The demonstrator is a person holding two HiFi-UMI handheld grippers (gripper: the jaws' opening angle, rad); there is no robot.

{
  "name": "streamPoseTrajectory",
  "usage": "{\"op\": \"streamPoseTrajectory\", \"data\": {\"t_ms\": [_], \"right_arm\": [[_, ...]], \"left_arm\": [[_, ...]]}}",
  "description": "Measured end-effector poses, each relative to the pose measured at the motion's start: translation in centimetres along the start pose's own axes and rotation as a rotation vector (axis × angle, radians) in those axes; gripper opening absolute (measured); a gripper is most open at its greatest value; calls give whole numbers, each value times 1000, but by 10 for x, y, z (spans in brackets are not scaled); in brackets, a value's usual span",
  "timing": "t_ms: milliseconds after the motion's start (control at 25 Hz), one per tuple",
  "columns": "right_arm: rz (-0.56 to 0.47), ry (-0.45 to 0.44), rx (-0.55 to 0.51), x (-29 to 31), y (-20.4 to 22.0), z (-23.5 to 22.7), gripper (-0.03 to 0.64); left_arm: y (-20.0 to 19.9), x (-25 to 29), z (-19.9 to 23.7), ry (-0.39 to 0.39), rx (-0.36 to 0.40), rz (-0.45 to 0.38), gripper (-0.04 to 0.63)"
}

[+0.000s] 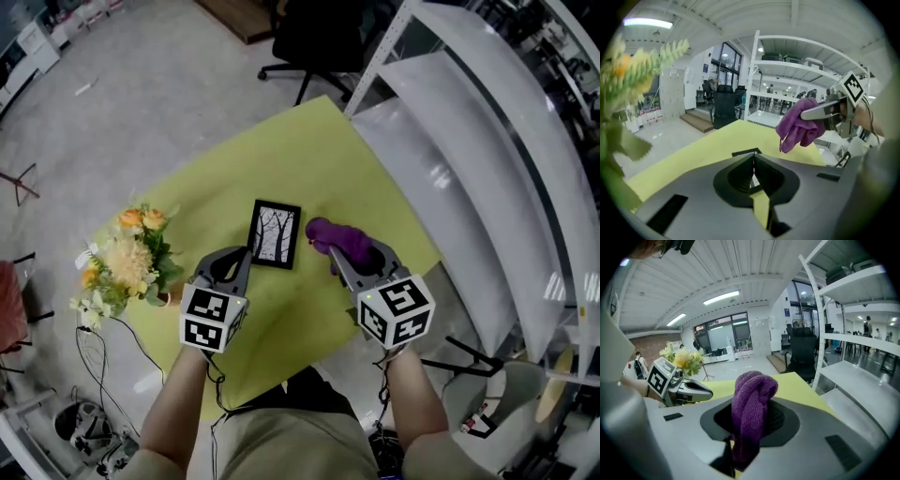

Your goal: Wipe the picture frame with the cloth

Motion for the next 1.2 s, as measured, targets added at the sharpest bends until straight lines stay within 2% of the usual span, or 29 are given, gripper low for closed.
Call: {"op": "streamPoseTrajectory", "data": {"t_ms": [120,200,680,840,1200], "right_arm": [[-72,1,-1,-27,-26,11,103],[-119,0,-10,-46,-41,20,103],[-325,-77,-52,-163,-100,87,103],[-381,-87,-72,-193,-113,104,103],[-480,-102,-102,-240,-130,133,103]], "left_arm": [[-31,-21,-5,-23,87,-38,8],[-49,-38,-9,-38,116,-68,8],[-151,-169,-29,-152,178,-307,8],[-174,-204,-36,-201,190,-366,8],[-192,-250,-57,-218,220,-420,9]]}}
Point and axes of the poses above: the fingertips, and each gripper's own axes: x forward along the fingers, z to its left, y out of its underside, the point moved 2 cm from there along -x, backward along the fingers, and after that the axes turned 11 degrees about x, right-handed, at the moved point
